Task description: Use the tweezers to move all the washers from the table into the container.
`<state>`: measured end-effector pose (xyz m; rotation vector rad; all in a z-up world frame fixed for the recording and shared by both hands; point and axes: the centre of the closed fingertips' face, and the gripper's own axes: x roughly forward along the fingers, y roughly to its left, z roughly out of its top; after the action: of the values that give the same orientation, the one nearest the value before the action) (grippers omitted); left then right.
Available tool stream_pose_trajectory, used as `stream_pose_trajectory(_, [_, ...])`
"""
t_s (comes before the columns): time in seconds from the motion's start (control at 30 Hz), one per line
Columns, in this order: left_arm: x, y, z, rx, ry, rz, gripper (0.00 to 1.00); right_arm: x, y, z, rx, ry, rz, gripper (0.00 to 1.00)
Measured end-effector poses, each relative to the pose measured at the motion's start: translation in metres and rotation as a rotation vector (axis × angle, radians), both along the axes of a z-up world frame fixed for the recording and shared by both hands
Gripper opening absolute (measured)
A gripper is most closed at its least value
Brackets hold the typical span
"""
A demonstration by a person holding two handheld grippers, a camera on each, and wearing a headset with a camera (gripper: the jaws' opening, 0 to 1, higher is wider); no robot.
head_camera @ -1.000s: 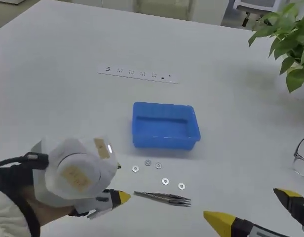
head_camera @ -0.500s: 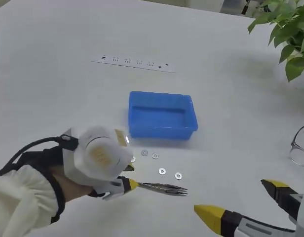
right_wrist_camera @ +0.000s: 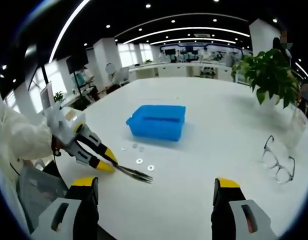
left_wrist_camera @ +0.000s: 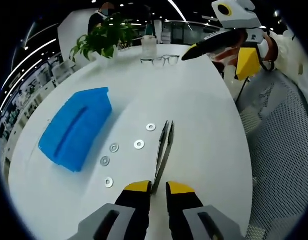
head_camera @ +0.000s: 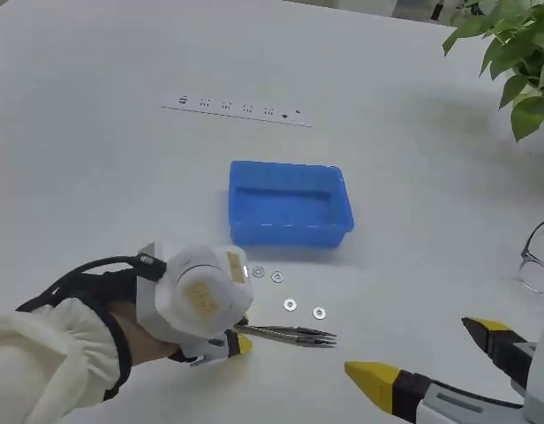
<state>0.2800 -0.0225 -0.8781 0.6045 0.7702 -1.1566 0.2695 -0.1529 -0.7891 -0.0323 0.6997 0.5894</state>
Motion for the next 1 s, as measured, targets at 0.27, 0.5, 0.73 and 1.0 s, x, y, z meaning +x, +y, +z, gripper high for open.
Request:
stream_pose_trajectory(0.27, [0.0, -0.003, 0.001, -0.018, -0.011, -0.041, 0.0, 0.004, 0.001, 0.003, 0.005, -0.012, 0.0, 0.93])
stream_pose_trajectory(0.5, [-0.002, -0.001, 0.003, -0.011, -0.025, -0.05, 0.0, 0.002, 0.008, 0.007, -0.003, -0.023, 0.029, 0.92])
stream_pose_trajectory(0.73, [-0.008, 0.002, 0.021, -0.011, -0.045, -0.021, 0.0, 0.0, 0.021, 0.014, 0.009, -0.042, 0.073, 0.89])
stream_pose_trajectory(1.0, [-0.018, 0.01, 0.042, -0.029, -0.048, 0.005, 0.0, -0.007, 0.039, 0.018, 0.016, -0.057, 0.144, 0.84])
